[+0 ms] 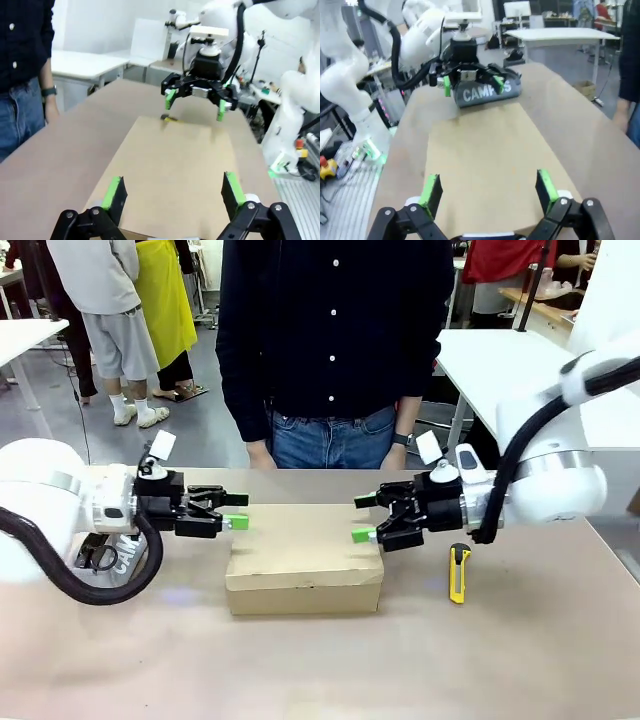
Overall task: Pack the item into the box.
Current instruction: Close the Mailer Box.
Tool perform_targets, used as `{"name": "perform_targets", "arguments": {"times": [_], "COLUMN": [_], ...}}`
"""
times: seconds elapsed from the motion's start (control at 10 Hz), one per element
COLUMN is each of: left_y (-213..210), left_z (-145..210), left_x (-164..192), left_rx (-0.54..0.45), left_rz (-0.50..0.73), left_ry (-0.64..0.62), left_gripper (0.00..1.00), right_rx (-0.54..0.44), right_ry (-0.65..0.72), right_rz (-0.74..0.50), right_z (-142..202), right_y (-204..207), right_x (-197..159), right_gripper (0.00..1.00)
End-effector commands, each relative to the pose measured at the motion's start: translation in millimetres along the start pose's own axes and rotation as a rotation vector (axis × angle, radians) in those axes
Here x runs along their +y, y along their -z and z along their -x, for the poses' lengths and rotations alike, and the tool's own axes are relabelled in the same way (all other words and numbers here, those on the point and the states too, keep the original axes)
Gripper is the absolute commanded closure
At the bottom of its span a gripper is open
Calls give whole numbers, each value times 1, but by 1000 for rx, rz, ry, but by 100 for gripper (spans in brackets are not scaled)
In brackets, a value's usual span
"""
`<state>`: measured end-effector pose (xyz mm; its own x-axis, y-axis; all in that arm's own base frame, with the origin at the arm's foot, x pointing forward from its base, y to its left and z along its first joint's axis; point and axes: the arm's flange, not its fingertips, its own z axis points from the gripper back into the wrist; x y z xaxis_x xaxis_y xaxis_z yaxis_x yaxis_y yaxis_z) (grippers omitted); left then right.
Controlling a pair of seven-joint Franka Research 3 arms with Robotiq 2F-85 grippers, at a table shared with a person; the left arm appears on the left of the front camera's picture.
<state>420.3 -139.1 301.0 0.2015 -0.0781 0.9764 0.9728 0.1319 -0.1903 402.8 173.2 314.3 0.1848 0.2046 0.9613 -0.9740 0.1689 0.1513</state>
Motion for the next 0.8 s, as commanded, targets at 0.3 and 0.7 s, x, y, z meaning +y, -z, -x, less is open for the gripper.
{"name": "perform_targets", "arguments": {"times": [0.3, 0.7], "left_y": [-119, -183], "left_z": [-26, -17], "left_x": [-25, -25], "left_rx": [-71, -211], "left_rz": [-26, -68], "left_ry": [-364, -423], "left_gripper": [0, 0], "right_rx": [-171, -368], "right_ry": [510, 659], "right_rz": [72, 203], "right_z": [-3, 27], "right_y": [-115, -174], "right_x": [46, 33], "right_gripper": [0, 0]}}
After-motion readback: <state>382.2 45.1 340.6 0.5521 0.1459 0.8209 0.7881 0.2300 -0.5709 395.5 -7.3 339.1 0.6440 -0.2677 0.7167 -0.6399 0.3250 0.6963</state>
